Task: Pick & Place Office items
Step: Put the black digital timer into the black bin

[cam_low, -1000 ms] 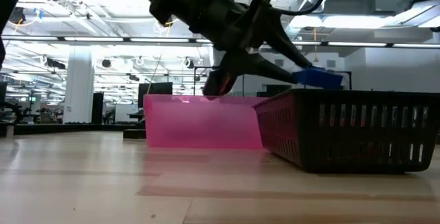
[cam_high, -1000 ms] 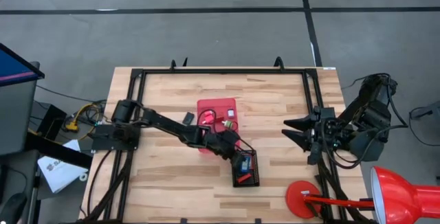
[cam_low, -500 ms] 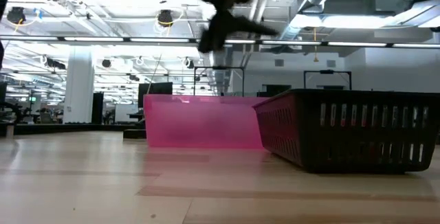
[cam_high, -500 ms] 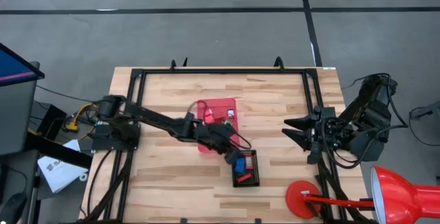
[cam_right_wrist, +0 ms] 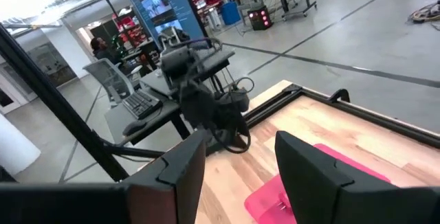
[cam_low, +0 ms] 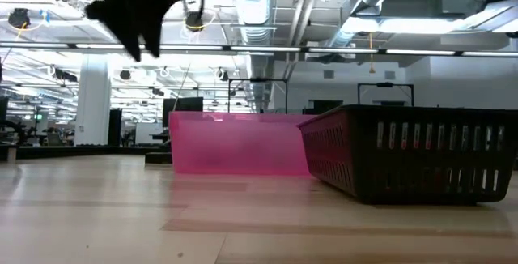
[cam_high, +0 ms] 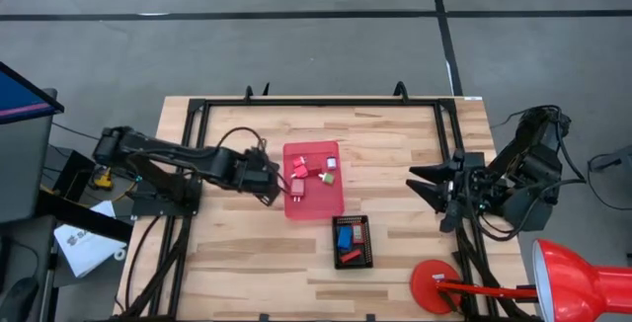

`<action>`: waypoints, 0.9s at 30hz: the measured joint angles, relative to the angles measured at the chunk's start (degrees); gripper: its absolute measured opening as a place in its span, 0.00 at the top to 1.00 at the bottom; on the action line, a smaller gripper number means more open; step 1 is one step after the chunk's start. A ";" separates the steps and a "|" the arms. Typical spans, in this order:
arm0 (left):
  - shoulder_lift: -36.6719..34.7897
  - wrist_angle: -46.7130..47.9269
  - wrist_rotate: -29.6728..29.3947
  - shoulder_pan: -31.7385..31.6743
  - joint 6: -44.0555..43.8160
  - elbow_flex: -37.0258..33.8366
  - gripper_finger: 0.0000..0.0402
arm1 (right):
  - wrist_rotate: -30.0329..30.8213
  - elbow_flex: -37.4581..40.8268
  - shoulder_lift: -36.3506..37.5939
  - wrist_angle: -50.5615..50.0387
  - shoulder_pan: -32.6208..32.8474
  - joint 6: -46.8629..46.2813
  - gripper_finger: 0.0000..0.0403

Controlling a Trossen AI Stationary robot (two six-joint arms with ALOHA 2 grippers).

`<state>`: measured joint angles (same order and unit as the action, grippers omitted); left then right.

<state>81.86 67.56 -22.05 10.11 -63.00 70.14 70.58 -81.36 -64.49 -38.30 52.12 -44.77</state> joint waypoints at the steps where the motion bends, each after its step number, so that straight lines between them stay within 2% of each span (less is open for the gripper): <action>1: -0.16 0.20 -0.55 -0.32 -1.49 -1.43 0.48 | 0.09 0.00 0.00 0.00 0.00 0.08 0.58; 5: -0.10 -6.00 -0.70 -2.93 -3.75 -9.36 0.44 | 1.50 0.00 -0.01 0.01 -0.01 0.17 0.58; 12: -0.06 -22.21 3.13 -11.19 -3.87 -22.45 0.28 | 1.61 0.00 0.00 0.99 0.00 0.17 0.58; 18: -0.06 -31.11 6.02 -17.06 7.85 -25.30 0.24 | 1.73 0.00 0.07 1.54 -0.02 -0.11 0.58; 23: -0.06 -31.81 8.66 -21.35 12.24 -25.34 0.27 | 2.14 0.00 0.11 2.35 -0.11 -0.26 0.58; 27: 0.73 -32.38 9.83 -22.21 15.82 -25.35 0.29 | 3.12 0.00 0.11 2.57 -0.11 -0.10 0.58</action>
<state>82.59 35.18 -12.22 -12.10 -47.18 44.79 73.69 -81.36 -64.38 -35.73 52.01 -44.87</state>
